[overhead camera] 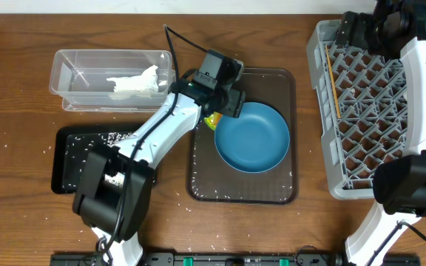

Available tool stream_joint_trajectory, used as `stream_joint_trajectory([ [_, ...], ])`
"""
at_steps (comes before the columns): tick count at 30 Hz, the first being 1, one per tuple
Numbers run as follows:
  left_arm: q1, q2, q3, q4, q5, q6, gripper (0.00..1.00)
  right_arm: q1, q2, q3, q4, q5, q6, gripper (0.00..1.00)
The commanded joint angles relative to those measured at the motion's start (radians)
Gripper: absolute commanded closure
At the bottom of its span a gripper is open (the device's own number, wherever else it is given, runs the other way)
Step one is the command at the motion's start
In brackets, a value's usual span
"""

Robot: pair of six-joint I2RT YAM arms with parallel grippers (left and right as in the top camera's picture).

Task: Sort waste into correct bins and load items into the dishwasher rack
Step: 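Reach the left gripper to the yellow snack wrapper and grasp it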

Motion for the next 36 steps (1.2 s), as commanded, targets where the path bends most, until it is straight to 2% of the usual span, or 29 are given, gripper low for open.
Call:
stream_joint_trajectory([
  [1, -0.003, -0.001, 0.012, -0.006, -0.121, -0.010, 0.30, 0.006, -0.028, 0.003, -0.001, -0.004, 0.011, 0.01],
  [4, 0.002, 0.002, 0.012, -0.001, -0.205, -0.009, 0.30, 0.006, -0.028, 0.003, -0.001, -0.004, 0.011, 0.01],
  [10, 0.048, 0.026, 0.012, 0.029, -0.213, -0.009, 0.29, 0.006, -0.028, 0.003, -0.001, -0.004, 0.011, 0.01],
  [18, 0.117, 0.089, 0.012, 0.028, -0.018, 0.010, 0.29, 0.006, -0.028, 0.003, -0.001, -0.004, 0.011, 0.01],
  [36, 0.081, 0.212, 0.012, 0.013, 0.001, 0.017, 0.29, 0.006, -0.028, 0.003, -0.001, -0.004, 0.011, 0.01],
])
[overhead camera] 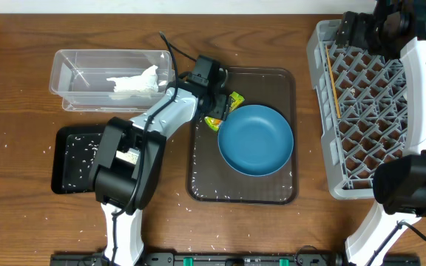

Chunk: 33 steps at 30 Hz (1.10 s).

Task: Sort waste into correct bins and load items into the dishwasher rack
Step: 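Reach the left gripper to the yellow snack wrapper and grasp it, then carry the yellow wrapper with the left gripper into the clear container and release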

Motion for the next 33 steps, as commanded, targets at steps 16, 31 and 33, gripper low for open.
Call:
stream_joint_trajectory([
  [16, -0.017, 0.025, 0.012, -0.032, -0.015, 0.013, 0.69, 0.006, -0.028, 0.003, -0.001, -0.004, 0.011, 0.01],
  [31, -0.016, -0.152, 0.015, -0.003, -0.208, -0.085, 0.94, 0.006, -0.028, 0.003, -0.001, -0.005, 0.011, 0.01],
  [33, -0.009, -0.201, 0.015, 0.002, -0.274, -0.117, 0.94, 0.006, -0.028, 0.003, -0.001, -0.004, 0.011, 0.01],
])
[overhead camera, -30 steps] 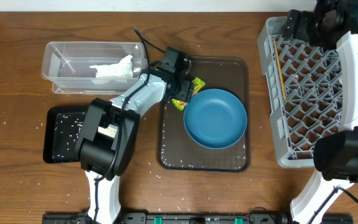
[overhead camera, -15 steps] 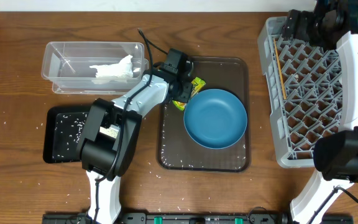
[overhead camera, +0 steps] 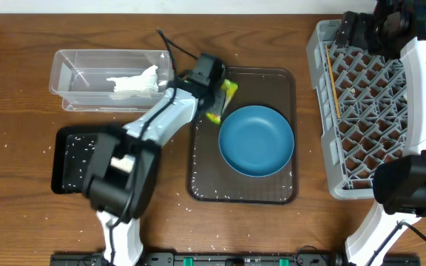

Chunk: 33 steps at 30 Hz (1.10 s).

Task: Sort waste into correct bins and load items into the dishwasher rack
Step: 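Carry the yellow wrapper with the left gripper into the clear container and release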

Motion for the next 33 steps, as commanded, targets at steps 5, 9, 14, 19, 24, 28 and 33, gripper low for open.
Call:
stream_joint_trajectory([
  [5, 0.058, -0.197, 0.013, 0.026, -0.224, -0.159, 0.94, 0.006, -0.028, 0.003, -0.001, -0.004, 0.011, 0.01],
  [9, 0.143, -0.226, 0.013, 0.036, -0.237, -0.288, 0.94, 0.006, -0.028, 0.003, -0.001, -0.004, 0.011, 0.01],
  [14, 0.270, -0.224, 0.013, 0.030, -0.237, -0.553, 0.94, 0.006, -0.028, 0.003, -0.001, -0.004, 0.011, 0.01],
  [19, 0.360, -0.224, 0.013, 0.022, -0.236, -0.789, 0.94, 0.006, -0.028, 0.003, -0.001, -0.004, 0.011, 0.01],
  [24, 0.402, -0.224, 0.013, -0.040, -0.237, -1.007, 0.94, 0.006, -0.028, 0.003, -0.001, -0.004, 0.011, 0.01],
  [28, 0.413, -0.224, 0.012, -0.081, -0.237, -1.107, 0.94, 0.006, -0.028, 0.003, -0.001, -0.004, 0.011, 0.01],
  [33, 0.414, -0.224, 0.012, -0.084, -0.237, -1.123, 0.86, 0.006, -0.028, 0.003, -0.001, -0.004, 0.011, 0.01],
])
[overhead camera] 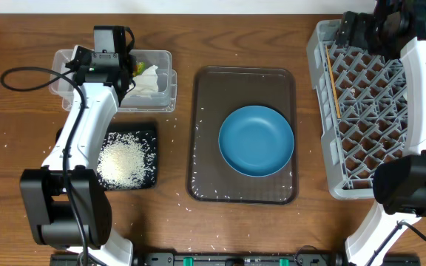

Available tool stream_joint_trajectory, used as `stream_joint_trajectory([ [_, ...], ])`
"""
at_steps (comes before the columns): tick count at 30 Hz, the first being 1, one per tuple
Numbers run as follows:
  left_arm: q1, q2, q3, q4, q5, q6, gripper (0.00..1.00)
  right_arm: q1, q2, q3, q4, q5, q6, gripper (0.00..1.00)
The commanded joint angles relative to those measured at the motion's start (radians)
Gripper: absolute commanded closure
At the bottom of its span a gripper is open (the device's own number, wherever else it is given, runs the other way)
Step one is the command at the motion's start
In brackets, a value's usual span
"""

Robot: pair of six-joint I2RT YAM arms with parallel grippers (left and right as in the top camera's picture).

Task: Sort waste into correct bins and load items into the dishwasher rack
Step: 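Carry the yellow wrapper with the left gripper into the clear container and release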

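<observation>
My left gripper [126, 72] hangs over the clear plastic bin [65, 63] at the back left, apparently shut on a yellow-green wrapper [135, 67] that shows beside its fingers. White crumpled tissue [151, 80] lies in the same bin. A blue bowl [256, 140] sits alone on the brown tray [205, 174] in the middle. The grey dishwasher rack [361, 111] stands at the right. My right gripper [352, 31] hovers over the rack's back left corner; its jaws are not readable.
A black tray [148, 131] in front of the clear bin holds a heap of white rice [120, 159]. Loose rice grains are scattered over the wood around it. A thin orange stick [334, 81] lies along the rack's left side.
My left gripper has gone from the brown tray's back left corner to above the clear bin, the yellow-green wrapper with it. The rice heap on the black tray is now uncovered.
My left gripper first reached down at the wrapper beside the blue bowl on the brown tray. Then it closed in on it, then held it raised at the tray's corner. Now the wrapper is over the clear bin. The right arm has stayed still.
</observation>
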Motion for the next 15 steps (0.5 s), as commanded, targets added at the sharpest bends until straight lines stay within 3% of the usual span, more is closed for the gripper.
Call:
stream_joint_trajectory([
  [1, 0.006, 0.002, 0.011, -0.003, -0.013, -0.066, 0.83, 0.006, -0.028, 0.003, -0.001, -0.004, 0.011, 0.01],
  [4, 0.006, 0.002, 0.011, -0.004, -0.013, -0.066, 0.65, 0.006, -0.028, 0.003, -0.001, -0.004, 0.011, 0.01],
  [6, 0.006, 0.002, 0.011, -0.004, -0.008, -0.065, 0.58, 0.006, -0.028, 0.003, -0.001, -0.004, 0.011, 0.01],
  [12, 0.006, -0.006, 0.011, -0.001, 0.021, -0.034, 0.54, 0.006, -0.028, 0.003, -0.001, -0.004, 0.011, 0.01],
  [15, 0.006, -0.036, 0.011, 0.033, 0.021, 0.080, 0.50, 0.006, -0.028, 0.003, -0.001, -0.004, 0.011, 0.01],
])
